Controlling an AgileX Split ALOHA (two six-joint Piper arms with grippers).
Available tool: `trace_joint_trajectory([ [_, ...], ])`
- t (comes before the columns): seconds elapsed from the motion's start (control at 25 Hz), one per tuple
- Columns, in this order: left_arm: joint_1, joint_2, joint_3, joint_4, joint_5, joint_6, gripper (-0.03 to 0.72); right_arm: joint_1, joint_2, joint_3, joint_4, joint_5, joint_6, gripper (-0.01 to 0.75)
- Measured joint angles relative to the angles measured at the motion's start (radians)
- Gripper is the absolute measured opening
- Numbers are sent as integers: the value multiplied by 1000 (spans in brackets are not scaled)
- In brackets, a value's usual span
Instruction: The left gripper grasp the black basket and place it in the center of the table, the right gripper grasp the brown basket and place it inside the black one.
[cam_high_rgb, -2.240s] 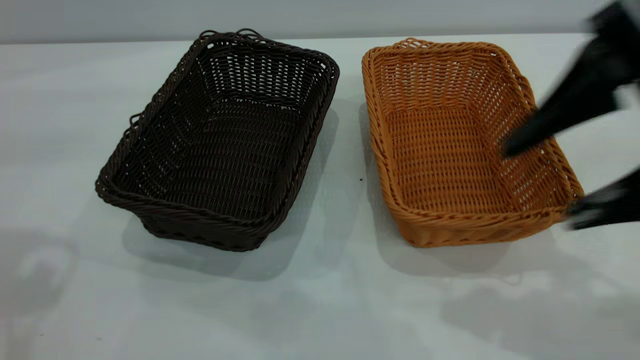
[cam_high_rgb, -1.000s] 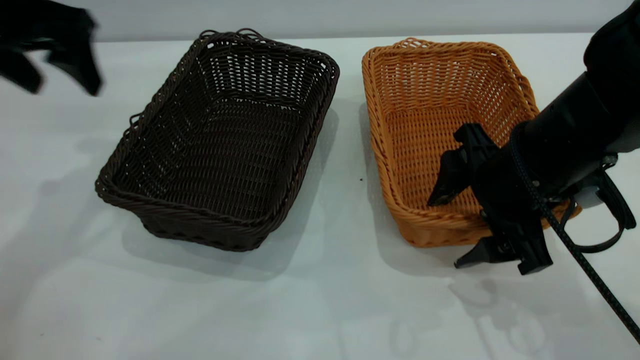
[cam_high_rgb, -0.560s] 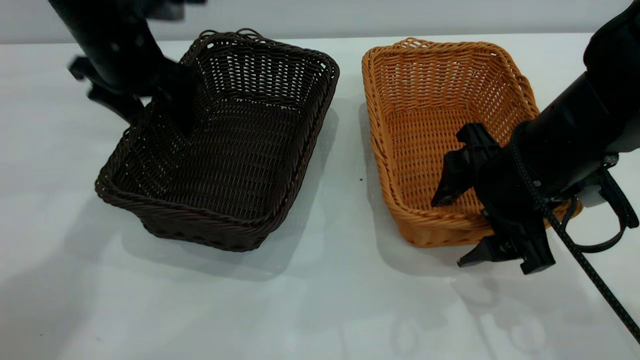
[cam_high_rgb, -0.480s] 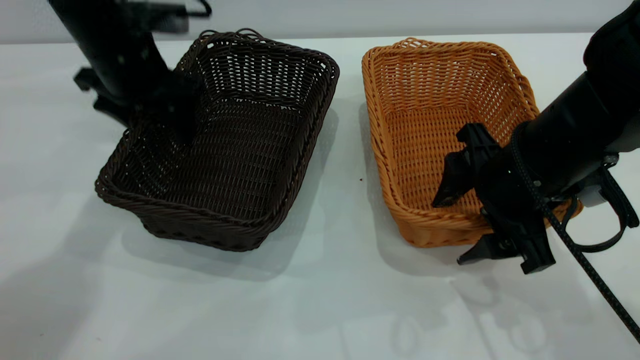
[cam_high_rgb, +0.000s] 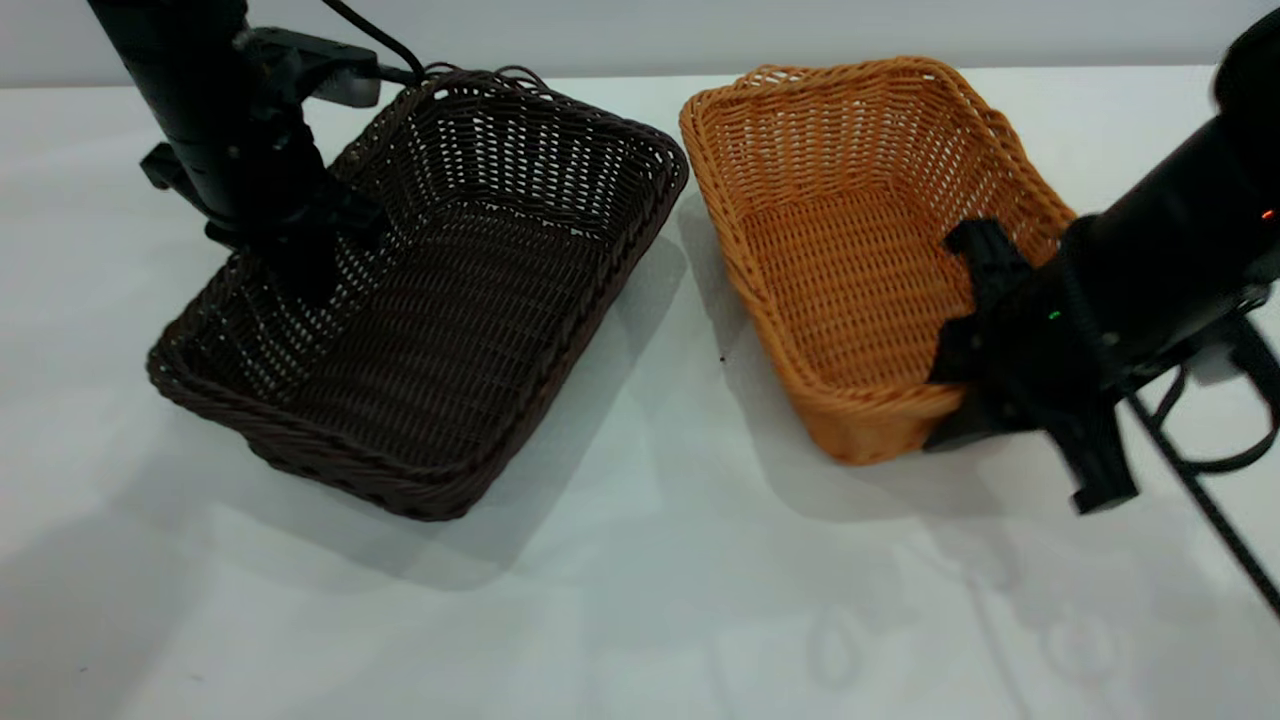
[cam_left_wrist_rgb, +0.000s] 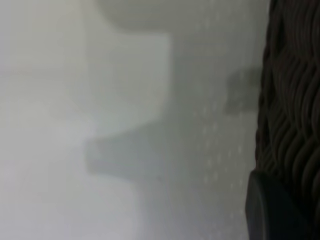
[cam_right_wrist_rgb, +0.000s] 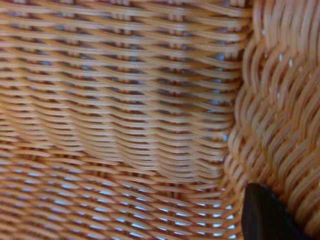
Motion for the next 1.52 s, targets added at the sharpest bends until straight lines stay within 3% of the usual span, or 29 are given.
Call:
trace_joint_trajectory([
  [0.16, 0, -1, -1, 100, -16, 14, 78, -113, -56, 0, -55, 66, -218, 76],
  [0.32, -7, -1, -1, 146, -66, 117, 78, -256, -108, 1, -162, 213, -346, 75],
  [0.48, -48, -1, -1, 154, -149, 353, 78, -402, -133, -37, -326, 368, -360, 75],
  [0.64, -116, -1, -1, 171, -244, 569, 78, -503, -133, -163, -532, 573, -326, 74],
  [0.8, -183, 10, 2, 198, -310, 682, 78, -532, -133, -299, -672, 772, -290, 74],
  [0.96, -235, 29, -3, 221, -350, 725, 78, -532, -133, -411, -712, 865, -283, 74],
  [1.32, -262, 40, -7, 231, -383, 729, 88, -533, -133, -459, -730, 896, -265, 74],
  [1.52, -272, 40, -7, 230, -418, 631, 204, -533, -133, -459, -730, 903, -265, 75],
])
